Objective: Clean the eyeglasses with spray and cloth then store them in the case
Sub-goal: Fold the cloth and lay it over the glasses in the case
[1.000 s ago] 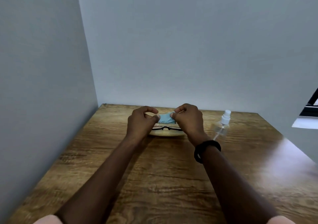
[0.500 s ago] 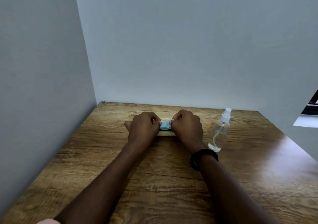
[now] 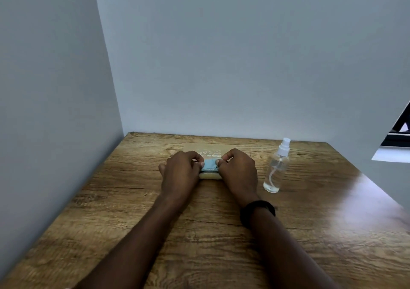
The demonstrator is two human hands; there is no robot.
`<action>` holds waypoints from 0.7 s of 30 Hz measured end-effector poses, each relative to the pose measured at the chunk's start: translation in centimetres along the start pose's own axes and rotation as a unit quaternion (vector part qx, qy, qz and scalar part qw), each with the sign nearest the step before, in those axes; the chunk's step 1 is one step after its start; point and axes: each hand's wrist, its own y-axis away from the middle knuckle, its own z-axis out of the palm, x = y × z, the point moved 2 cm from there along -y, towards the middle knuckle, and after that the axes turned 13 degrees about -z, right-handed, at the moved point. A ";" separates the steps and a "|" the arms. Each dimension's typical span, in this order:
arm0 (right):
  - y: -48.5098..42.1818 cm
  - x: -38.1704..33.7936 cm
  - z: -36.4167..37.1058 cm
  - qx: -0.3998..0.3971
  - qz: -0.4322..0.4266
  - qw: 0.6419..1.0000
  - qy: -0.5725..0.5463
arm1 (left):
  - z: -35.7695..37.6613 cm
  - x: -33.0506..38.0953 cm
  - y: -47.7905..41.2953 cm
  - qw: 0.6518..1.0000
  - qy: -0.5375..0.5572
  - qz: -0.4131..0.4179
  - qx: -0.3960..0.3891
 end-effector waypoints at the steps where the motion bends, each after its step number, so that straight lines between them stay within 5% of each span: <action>1: 0.0 0.1 0.0 0.001 0.005 1.000 -0.004 | 0.0 -0.1 0.0 1.000 0.004 0.003 0.002; 9: 0.0 0.1 0.0 -0.003 0.015 1.000 -0.006 | -1.6 -1.3 -1.8 0.999 0.042 0.010 0.024; 15: 0.1 0.0 0.1 -0.002 0.019 1.000 -0.005 | -2.6 -3.4 -2.5 0.947 0.141 -0.048 -0.286; 21: 0.1 -0.1 0.0 -0.004 0.021 1.000 -0.002 | -2.4 -3.9 -2.2 0.956 0.107 -0.009 -0.273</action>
